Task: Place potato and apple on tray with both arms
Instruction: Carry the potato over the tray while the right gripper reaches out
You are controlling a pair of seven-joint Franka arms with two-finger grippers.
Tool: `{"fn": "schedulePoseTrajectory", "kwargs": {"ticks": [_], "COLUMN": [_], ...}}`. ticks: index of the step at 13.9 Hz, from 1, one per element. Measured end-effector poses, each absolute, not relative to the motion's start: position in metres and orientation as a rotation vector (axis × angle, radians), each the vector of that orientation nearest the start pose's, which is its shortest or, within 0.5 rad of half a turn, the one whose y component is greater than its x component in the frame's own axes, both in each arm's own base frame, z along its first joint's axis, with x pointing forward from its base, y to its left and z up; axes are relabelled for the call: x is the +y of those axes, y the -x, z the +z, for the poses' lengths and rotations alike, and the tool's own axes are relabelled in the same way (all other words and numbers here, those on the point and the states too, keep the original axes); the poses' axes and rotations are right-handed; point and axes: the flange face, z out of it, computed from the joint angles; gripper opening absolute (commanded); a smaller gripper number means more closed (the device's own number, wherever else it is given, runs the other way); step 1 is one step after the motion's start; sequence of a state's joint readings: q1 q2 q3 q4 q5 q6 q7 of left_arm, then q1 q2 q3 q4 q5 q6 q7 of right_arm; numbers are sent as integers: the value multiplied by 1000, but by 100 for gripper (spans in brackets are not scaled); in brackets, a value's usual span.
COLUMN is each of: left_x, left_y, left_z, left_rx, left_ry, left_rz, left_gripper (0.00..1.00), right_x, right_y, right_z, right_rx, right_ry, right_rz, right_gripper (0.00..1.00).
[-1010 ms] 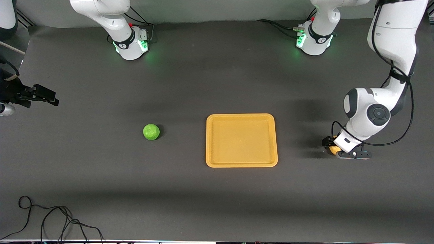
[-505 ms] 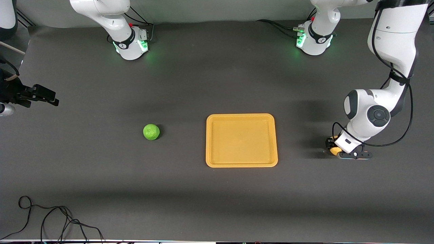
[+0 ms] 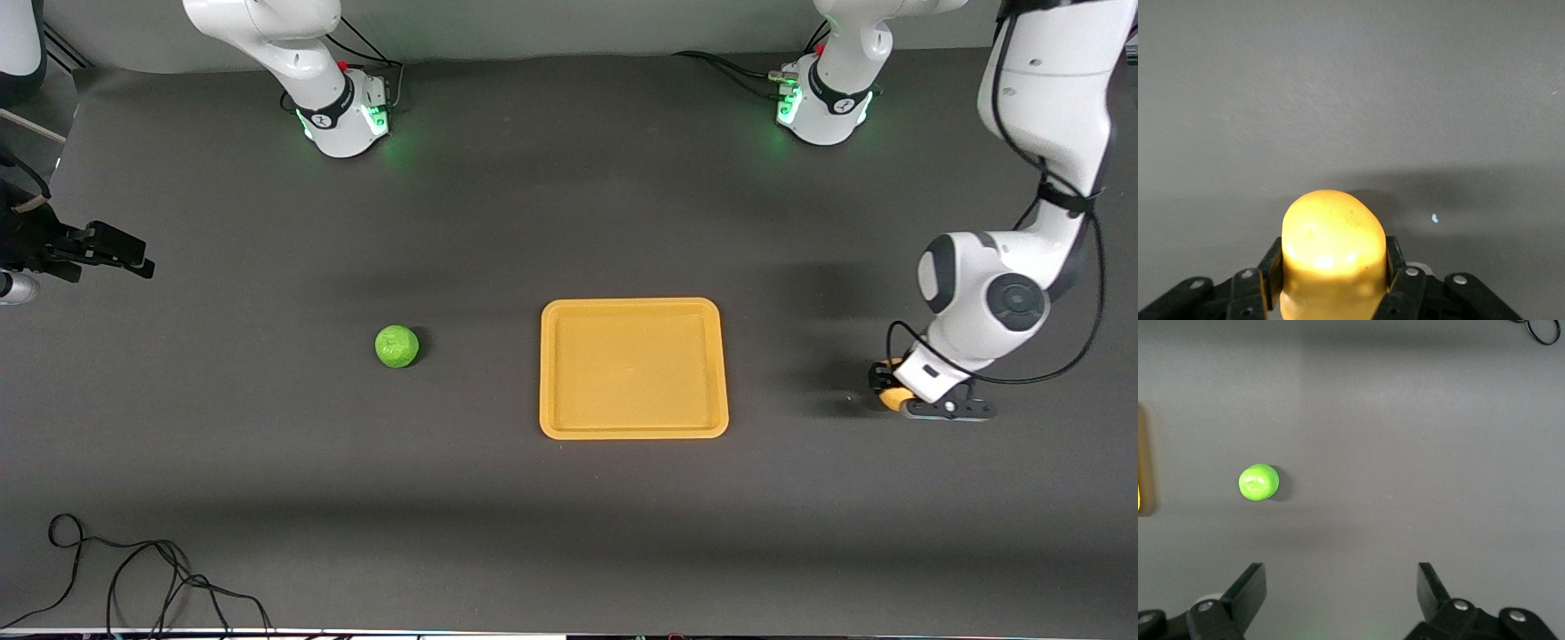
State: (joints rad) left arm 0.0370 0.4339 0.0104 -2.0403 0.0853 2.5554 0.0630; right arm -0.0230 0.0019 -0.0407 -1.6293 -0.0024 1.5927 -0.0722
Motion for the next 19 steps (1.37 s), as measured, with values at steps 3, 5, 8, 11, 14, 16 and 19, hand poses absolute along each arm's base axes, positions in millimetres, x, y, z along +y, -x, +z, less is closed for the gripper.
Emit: {"fn": "schedulePoseTrajectory", "kwargs": {"ticks": [3, 5, 8, 11, 14, 16, 19], "left_x": [19, 0, -46, -111, -198, -245, -286], "left_y": [-620, -626, -634, -629, -611, -602, -600], "left_z": [323, 402, 482, 488, 477, 459, 391], "left_rx": [165, 176, 304, 347, 304, 292, 232], "left_ry": [3134, 3206, 3219, 3217, 3193, 3183, 3189], "left_rz": [12, 98, 73, 79, 114, 109, 73], "left_gripper": [0, 0, 0, 0, 0, 0, 0], "right_x": [-36, -36, -36, -36, -36, -36, -36], "right_y": [-555, -555, -555, -555, -555, -556, -556], "right_z": [600, 599, 599, 599, 598, 598, 598], "right_rx": [-13, -13, -13, -13, -13, -13, -13], "right_ry": [3141, 3141, 3141, 3141, 3141, 3141, 3140], "right_rz": [54, 54, 55, 55, 57, 57, 59], "right_gripper": [100, 100, 100, 100, 100, 100, 100]}}
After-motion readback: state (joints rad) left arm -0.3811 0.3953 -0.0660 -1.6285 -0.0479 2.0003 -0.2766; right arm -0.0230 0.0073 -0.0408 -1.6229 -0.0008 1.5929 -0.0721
